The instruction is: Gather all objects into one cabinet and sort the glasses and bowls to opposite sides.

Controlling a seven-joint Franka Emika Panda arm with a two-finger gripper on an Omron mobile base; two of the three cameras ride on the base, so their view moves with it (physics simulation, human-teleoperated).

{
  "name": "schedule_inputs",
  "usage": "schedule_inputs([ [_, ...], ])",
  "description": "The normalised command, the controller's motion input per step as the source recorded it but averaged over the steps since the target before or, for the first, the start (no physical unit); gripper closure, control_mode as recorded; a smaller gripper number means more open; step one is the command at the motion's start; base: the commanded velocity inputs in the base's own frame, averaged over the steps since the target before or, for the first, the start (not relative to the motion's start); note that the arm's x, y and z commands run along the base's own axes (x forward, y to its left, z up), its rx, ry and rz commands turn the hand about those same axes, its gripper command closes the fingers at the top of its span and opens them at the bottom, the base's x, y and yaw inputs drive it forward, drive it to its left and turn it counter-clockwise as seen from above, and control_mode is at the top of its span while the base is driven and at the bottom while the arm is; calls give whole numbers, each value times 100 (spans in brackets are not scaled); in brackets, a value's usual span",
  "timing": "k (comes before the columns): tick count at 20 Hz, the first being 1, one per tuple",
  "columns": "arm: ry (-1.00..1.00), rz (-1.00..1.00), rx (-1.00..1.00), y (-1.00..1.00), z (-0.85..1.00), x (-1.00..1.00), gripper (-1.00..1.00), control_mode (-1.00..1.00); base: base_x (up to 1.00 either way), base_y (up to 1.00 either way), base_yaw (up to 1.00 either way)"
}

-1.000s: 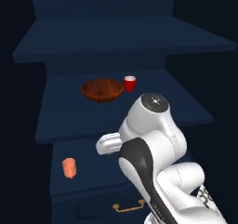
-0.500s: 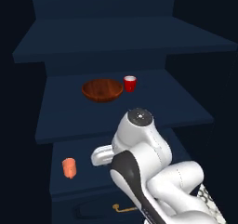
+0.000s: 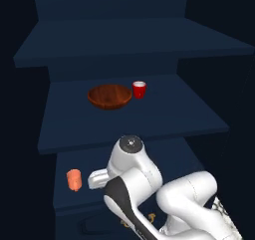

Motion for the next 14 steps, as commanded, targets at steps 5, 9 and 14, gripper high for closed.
schedule_inputs([
  [5, 0, 0, 0, 10, -68, 41, -100, -100, 0, 0, 0],
  [9, 1, 0, 0, 14, -55, 52, -100, -100, 0, 0, 0],
  [14, 1, 0, 0, 21, -42, 61, -100, -100, 0, 0, 0],
])
